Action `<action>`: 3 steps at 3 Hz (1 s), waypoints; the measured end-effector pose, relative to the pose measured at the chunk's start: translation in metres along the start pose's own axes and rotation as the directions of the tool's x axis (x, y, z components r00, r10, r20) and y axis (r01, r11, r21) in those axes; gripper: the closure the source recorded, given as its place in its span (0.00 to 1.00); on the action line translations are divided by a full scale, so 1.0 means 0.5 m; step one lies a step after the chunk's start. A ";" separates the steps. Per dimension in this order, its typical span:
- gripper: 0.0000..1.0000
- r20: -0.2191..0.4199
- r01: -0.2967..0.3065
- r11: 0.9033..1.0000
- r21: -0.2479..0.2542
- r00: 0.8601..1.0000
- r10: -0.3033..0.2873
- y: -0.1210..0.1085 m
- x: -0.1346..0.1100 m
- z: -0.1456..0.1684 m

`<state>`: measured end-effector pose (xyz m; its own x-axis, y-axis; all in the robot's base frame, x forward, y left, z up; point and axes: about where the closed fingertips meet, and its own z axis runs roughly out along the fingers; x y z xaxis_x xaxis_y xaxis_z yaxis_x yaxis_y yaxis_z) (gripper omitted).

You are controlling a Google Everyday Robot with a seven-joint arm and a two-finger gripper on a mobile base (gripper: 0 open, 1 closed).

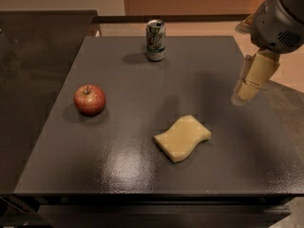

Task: Knock 7up can over

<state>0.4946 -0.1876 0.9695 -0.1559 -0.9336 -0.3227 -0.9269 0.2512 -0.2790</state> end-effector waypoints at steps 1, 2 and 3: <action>0.00 0.051 -0.009 1.000 0.023 0.999 0.008 -0.063 -0.037 0.048; 0.00 0.103 -0.032 0.999 0.030 0.994 0.028 -0.127 -0.079 0.098; 0.00 0.142 -0.063 0.998 0.017 0.988 0.060 -0.187 -0.117 0.156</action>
Offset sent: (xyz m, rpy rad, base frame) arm 0.1375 0.0539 -0.0236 0.1741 -0.0639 -0.0231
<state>0.6172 -0.1367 0.9439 -0.1610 -0.8711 -0.4640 -0.9092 0.3138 -0.2737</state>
